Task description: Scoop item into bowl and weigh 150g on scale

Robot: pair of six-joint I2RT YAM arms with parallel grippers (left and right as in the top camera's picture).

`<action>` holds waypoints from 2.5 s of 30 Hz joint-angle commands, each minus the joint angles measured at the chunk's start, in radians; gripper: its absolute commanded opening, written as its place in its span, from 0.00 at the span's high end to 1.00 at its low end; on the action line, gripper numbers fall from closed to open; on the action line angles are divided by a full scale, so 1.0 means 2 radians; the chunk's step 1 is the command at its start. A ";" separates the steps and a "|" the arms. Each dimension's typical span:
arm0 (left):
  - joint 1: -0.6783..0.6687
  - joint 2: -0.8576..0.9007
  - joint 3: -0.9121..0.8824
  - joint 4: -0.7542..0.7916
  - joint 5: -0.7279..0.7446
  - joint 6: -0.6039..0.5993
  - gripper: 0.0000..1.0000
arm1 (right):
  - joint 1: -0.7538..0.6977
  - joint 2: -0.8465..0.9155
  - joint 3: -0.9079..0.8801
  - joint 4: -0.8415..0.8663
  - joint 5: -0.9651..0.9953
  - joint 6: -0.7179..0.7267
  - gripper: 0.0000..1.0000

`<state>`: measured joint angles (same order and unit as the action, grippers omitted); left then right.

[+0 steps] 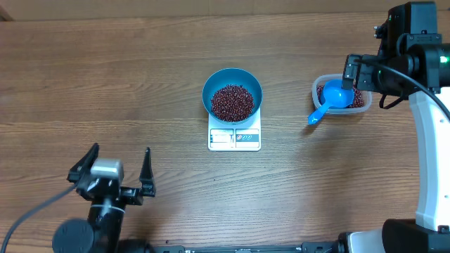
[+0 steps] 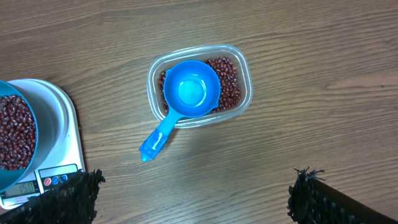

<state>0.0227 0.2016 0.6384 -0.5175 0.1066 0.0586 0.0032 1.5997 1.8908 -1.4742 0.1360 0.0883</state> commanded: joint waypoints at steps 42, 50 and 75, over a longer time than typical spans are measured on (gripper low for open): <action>0.021 -0.100 -0.317 0.227 0.035 0.002 0.01 | 0.001 -0.009 0.010 0.003 0.002 -0.007 0.00; 0.020 -0.100 -0.317 0.228 0.037 -0.023 0.00 | 0.001 -0.009 0.010 0.003 0.002 -0.007 0.00; 0.036 -0.100 -0.317 0.228 0.037 -0.023 0.00 | 0.001 -0.009 0.010 0.003 0.002 -0.007 0.00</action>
<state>0.0875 0.0120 0.0082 -0.0601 0.1837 0.0246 0.0032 1.5997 1.8908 -1.4738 0.1360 0.0849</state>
